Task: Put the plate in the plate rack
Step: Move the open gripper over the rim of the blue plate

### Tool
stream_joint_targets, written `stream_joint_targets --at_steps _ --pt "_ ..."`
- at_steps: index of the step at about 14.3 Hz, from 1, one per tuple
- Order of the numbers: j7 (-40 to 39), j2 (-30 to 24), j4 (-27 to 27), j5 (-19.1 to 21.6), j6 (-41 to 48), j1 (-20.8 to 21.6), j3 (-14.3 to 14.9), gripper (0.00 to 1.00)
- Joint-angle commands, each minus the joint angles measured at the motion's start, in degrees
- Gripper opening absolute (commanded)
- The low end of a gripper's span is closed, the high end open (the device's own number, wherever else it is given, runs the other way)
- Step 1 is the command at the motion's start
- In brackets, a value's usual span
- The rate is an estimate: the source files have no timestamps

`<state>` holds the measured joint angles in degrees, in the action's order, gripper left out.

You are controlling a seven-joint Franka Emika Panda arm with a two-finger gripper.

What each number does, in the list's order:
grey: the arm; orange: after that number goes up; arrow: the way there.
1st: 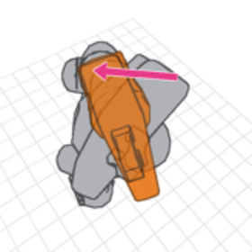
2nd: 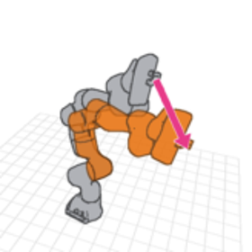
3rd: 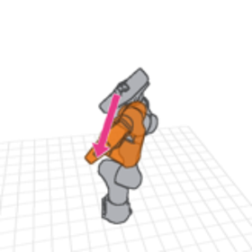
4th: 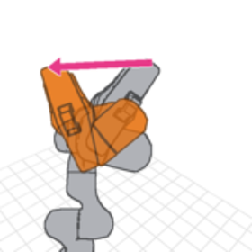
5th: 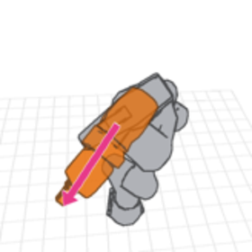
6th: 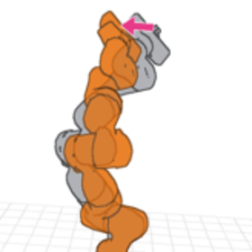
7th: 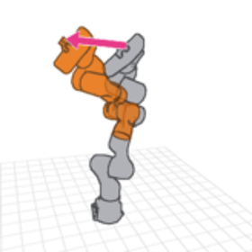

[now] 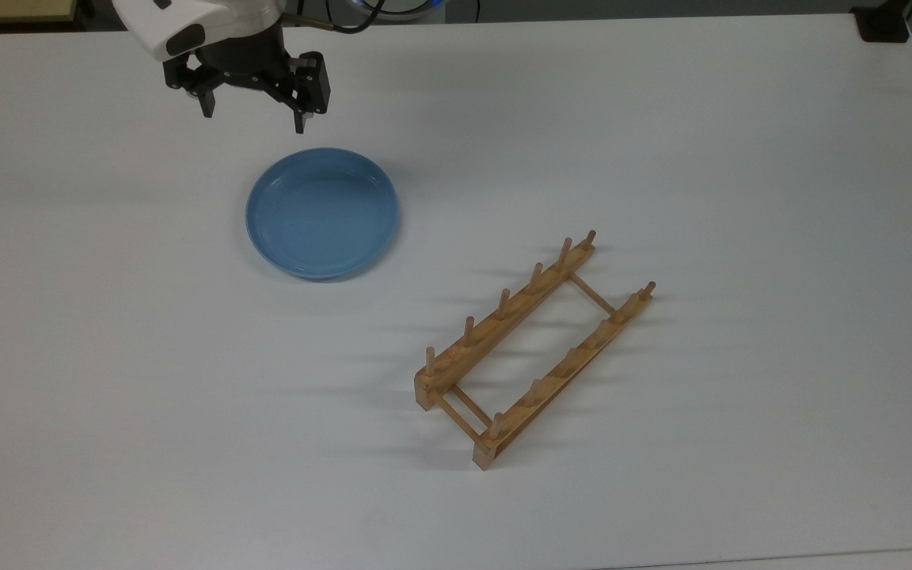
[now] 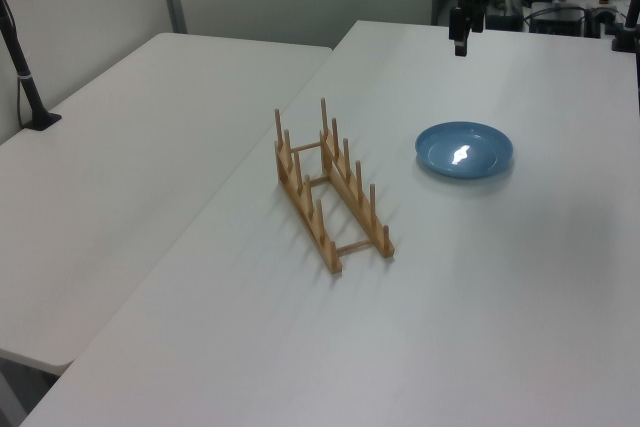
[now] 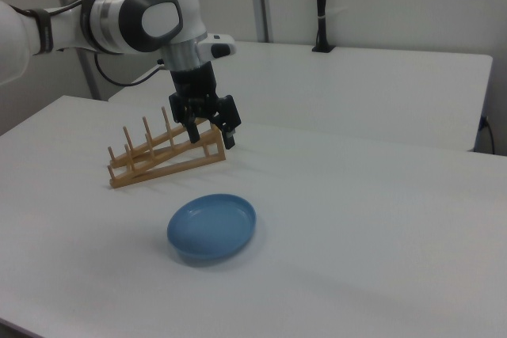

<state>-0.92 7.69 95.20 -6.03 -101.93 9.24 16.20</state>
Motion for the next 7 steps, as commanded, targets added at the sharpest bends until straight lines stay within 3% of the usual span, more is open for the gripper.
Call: stream_joint_targets --at_steps 1,7 --pt "1.1 -0.3 -0.3 0.6 5.1 0.4 -0.2 1.00" --pt "1.2 -0.3 -0.3 2.3 5.2 0.3 -0.2 1.00"
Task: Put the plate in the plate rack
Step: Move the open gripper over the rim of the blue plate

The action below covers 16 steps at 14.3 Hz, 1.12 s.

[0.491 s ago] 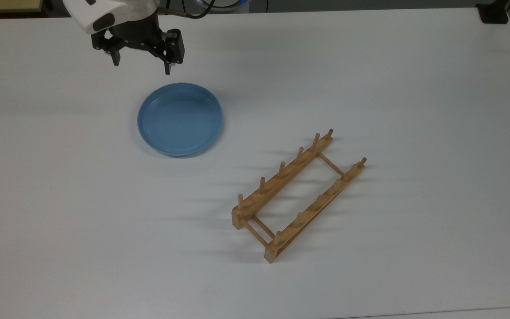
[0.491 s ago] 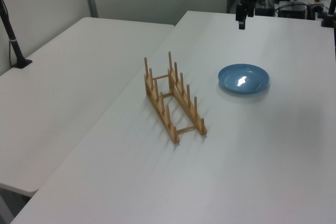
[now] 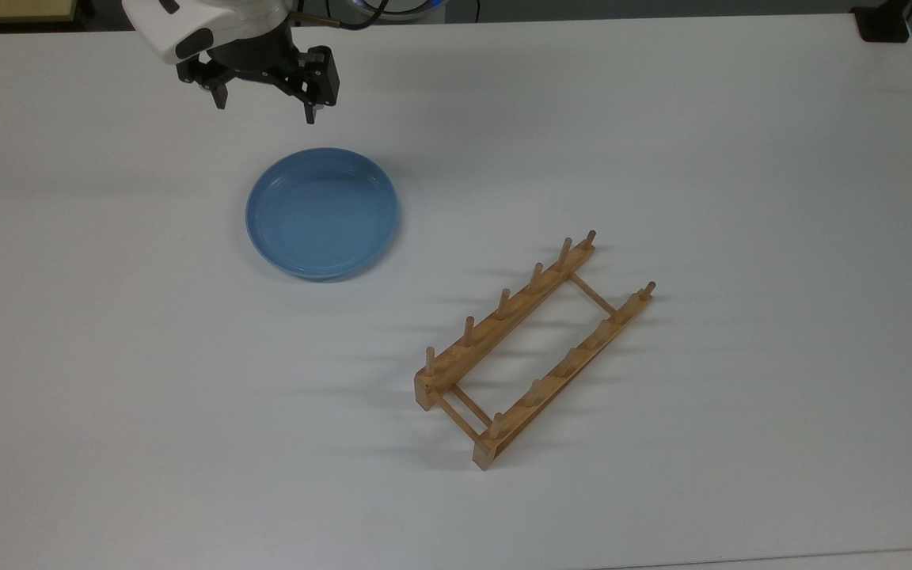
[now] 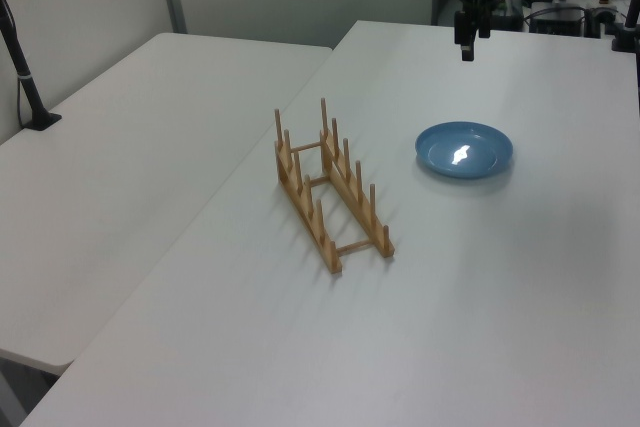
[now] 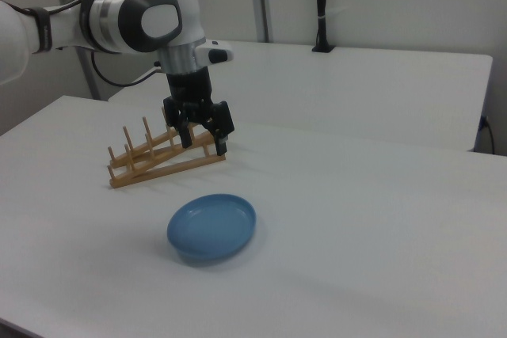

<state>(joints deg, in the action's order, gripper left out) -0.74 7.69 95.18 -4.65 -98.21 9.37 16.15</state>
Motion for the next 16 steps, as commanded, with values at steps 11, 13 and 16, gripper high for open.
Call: stream_joint_targets --at_steps 11,13,16 --pt "-2.6 -0.1 -4.6 -1.8 -9.8 1.3 -0.8 1.00" --pt "-2.9 1.2 -5.6 -4.1 -12.8 2.7 -0.8 1.00" --pt "-3.0 2.5 -4.6 -4.0 -13.5 3.5 -0.8 0.92"
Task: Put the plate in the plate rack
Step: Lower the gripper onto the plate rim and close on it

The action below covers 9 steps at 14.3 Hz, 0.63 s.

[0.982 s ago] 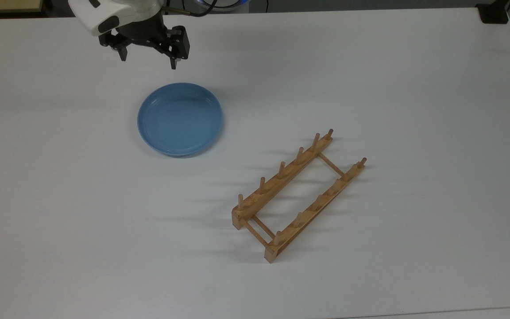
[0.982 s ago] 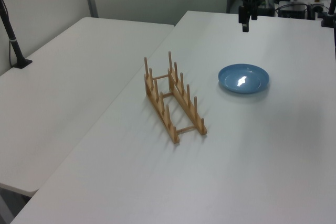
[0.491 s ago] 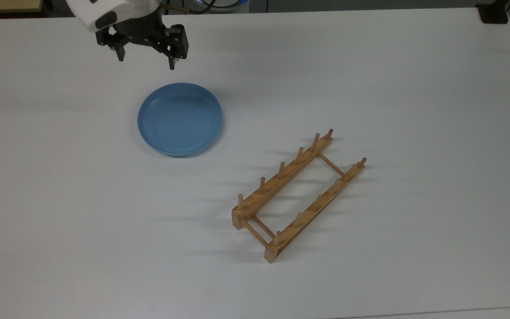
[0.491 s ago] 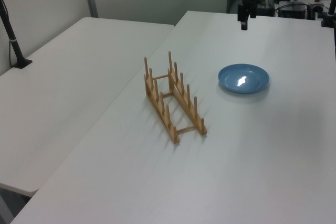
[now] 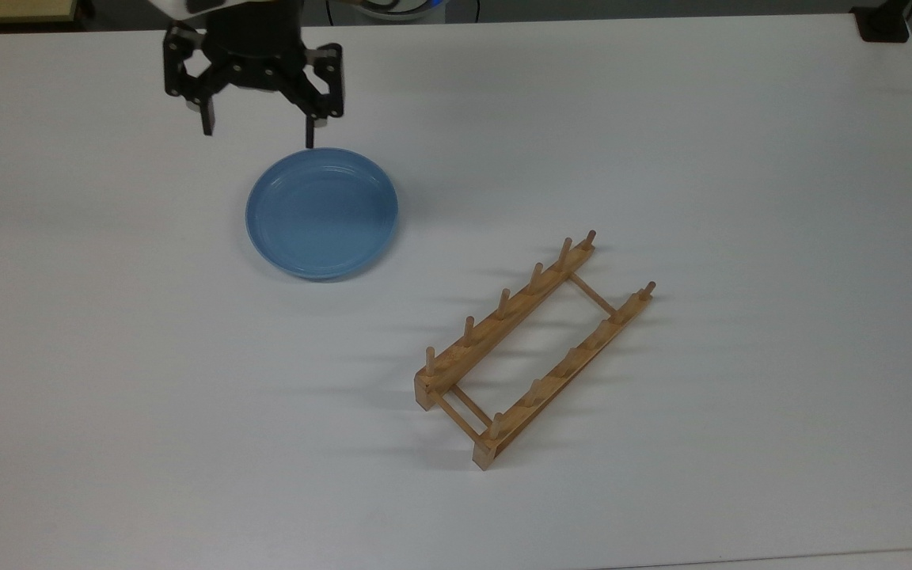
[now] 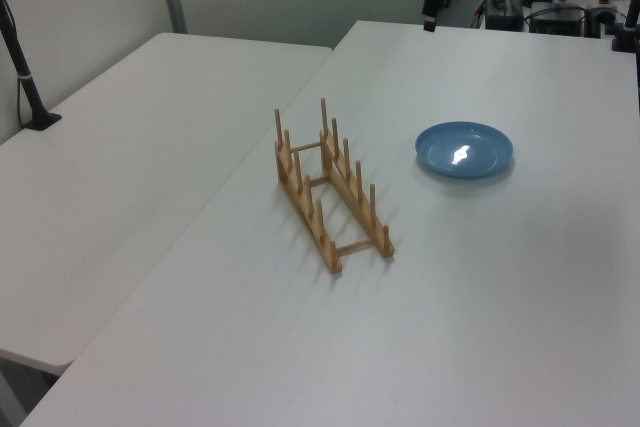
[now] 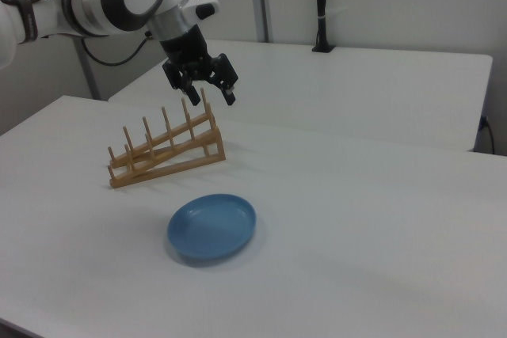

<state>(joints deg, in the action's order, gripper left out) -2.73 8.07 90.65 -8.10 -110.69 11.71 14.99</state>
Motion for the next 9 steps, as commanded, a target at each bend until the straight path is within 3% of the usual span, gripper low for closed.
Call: stream_joint_targets --at_steps 1,3,4,8,9 --pt "-0.9 3.1 0.4 1.7 -0.8 0.7 0.6 0.91" --pt "-4.7 5.5 0.5 11.6 0.6 -1.4 1.7 0.91" --pt "-9.1 6.8 0.4 13.5 2.4 -2.6 2.5 0.91" --pt "-26.0 11.3 0.7 15.1 7.8 -4.8 7.0 0.92" --pt "-29.9 12.7 0.8 15.7 8.3 -5.1 7.9 1.00"
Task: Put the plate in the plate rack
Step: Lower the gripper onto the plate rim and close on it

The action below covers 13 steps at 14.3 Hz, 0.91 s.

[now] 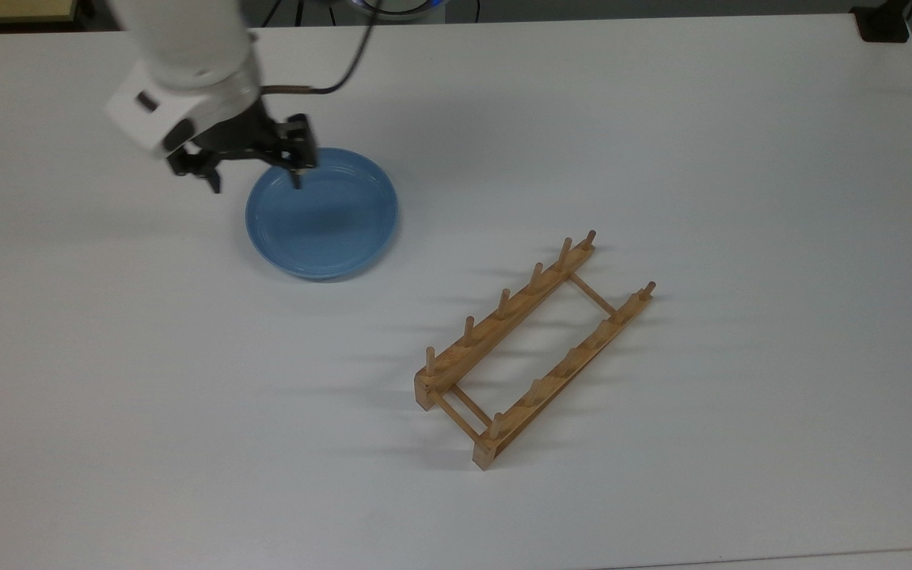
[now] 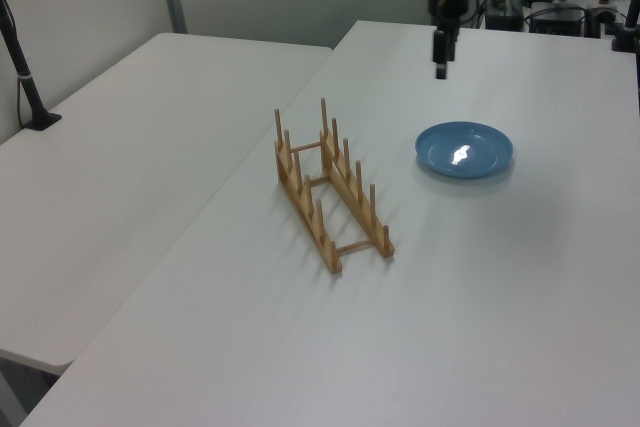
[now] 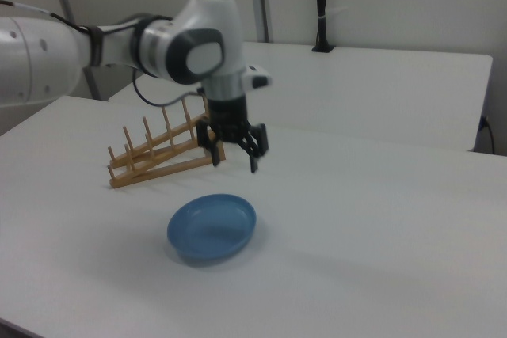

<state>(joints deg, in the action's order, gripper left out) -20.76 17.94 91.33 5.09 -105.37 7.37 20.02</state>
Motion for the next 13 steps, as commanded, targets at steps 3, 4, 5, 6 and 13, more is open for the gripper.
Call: stream_joint_targets --at_steps 3,4,5,6,13 --pt "-13.3 7.4 0.2 2.6 2.7 -0.3 4.5 1.00" --pt "-13.5 8.6 0.9 2.3 2.4 -0.2 4.5 1.00" --pt "-13.6 9.4 1.4 2.1 2.2 -0.2 4.5 0.97" --pt "-13.9 10.1 1.5 2.0 2.2 -0.1 4.5 0.92" --pt "-13.9 12.0 2.3 2.1 -1.0 0.6 4.2 0.10"
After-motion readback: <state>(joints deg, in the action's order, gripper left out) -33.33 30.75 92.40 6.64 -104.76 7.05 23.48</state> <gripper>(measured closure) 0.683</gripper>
